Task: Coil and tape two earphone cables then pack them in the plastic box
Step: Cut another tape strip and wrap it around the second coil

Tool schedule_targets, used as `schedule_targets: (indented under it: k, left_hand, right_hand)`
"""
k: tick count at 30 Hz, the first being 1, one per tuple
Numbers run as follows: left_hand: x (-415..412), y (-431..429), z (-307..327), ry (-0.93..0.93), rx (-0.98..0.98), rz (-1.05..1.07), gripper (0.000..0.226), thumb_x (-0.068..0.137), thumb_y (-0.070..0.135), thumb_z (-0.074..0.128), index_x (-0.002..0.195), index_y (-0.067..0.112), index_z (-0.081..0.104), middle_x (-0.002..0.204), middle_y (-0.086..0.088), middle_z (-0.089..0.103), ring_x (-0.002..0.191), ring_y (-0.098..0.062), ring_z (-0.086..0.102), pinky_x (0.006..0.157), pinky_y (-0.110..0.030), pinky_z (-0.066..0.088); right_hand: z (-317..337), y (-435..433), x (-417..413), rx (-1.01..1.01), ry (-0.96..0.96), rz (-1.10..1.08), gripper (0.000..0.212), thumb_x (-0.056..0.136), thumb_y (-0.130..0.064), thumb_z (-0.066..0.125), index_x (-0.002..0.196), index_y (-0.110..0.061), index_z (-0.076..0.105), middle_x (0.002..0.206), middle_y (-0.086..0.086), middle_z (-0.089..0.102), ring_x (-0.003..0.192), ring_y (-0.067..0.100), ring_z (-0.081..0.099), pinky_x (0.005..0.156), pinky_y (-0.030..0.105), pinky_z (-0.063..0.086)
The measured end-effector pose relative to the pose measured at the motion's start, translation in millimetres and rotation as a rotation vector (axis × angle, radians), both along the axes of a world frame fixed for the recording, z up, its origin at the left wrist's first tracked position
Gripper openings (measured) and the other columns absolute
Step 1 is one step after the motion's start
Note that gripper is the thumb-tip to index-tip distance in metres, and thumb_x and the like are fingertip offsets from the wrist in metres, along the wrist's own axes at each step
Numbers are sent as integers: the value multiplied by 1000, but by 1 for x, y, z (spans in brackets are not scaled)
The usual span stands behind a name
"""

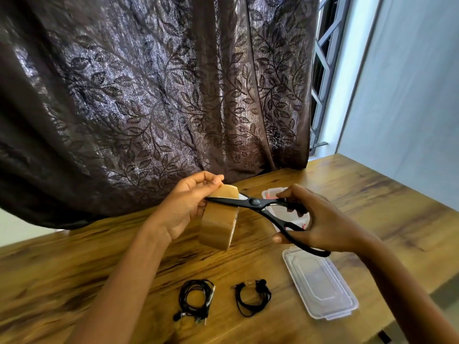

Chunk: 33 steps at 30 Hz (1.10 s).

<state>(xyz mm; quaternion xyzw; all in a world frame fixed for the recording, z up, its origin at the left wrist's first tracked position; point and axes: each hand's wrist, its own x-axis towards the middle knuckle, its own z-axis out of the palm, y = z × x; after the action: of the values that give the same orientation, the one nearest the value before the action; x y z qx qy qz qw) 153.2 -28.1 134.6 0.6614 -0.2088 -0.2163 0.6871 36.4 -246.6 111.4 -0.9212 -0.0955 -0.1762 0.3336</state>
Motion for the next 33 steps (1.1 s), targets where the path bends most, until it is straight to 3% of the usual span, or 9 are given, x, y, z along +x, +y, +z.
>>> schedule_targets:
  k: [7, 11, 18, 22, 24, 26, 33]
  left_hand:
    - [-3, -2, 0, 11, 6, 6, 8, 88, 23, 54, 80, 19, 56, 111, -7, 61, 56, -5, 55, 40, -15, 43]
    - [-6, -3, 1, 31, -8, 15, 12, 91, 18, 52, 80, 19, 56, 111, -5, 63, 42, 2, 53, 36, -12, 39]
    - [-4, -7, -5, 18, -11, 39, 10, 91, 19, 51, 83, 18, 55, 118, -1, 66, 51, 3, 57, 39, -11, 40]
    - [-4, -9, -10, 14, -15, 52, 12, 91, 23, 52, 79, 22, 53, 97, -1, 72, 52, 0, 57, 42, -15, 41]
    - [-5, -9, -10, -3, 4, 73, 16, 91, 24, 52, 75, 22, 53, 69, 7, 69, 47, 0, 49, 40, -14, 37]
    - [-6, -10, -10, -10, 10, 92, 19, 92, 23, 52, 73, 22, 52, 54, 11, 62, 41, 2, 46, 37, -12, 35]
    - [-2, -14, -14, 0, 12, 160, 19, 91, 26, 54, 72, 24, 54, 62, 8, 63, 46, 0, 52, 39, -15, 39]
  right_hand:
    - [-3, 0, 0, 12, 14, -17, 59, 55, -50, 83, 97, -21, 53, 87, -9, 54, 78, 4, 49, 66, 5, 37]
    - [1, 1, 0, 35, -17, -18, 53, 54, -39, 87, 93, -15, 59, 79, -14, 54, 72, 4, 51, 62, 5, 36]
    - [-4, -4, 4, 6, -15, -32, 54, 53, -47, 86, 95, -22, 64, 79, -3, 63, 66, 10, 55, 60, 12, 42]
    - [-5, -5, 3, -105, -13, -91, 48, 54, -51, 83, 91, -26, 65, 70, -18, 53, 57, 9, 49, 54, 11, 35]
    - [-7, -6, 3, -134, -12, -129, 44, 56, -47, 84, 92, -29, 66, 68, -17, 55, 57, 8, 51, 53, 16, 38]
    - [-9, -6, 3, -128, -26, -167, 42, 56, -44, 85, 92, -31, 68, 65, -12, 60, 57, 7, 53, 51, 21, 41]
    - [-10, 0, 1, -225, -53, -222, 42, 59, -42, 84, 95, -26, 71, 73, -8, 66, 57, 7, 55, 50, 21, 42]
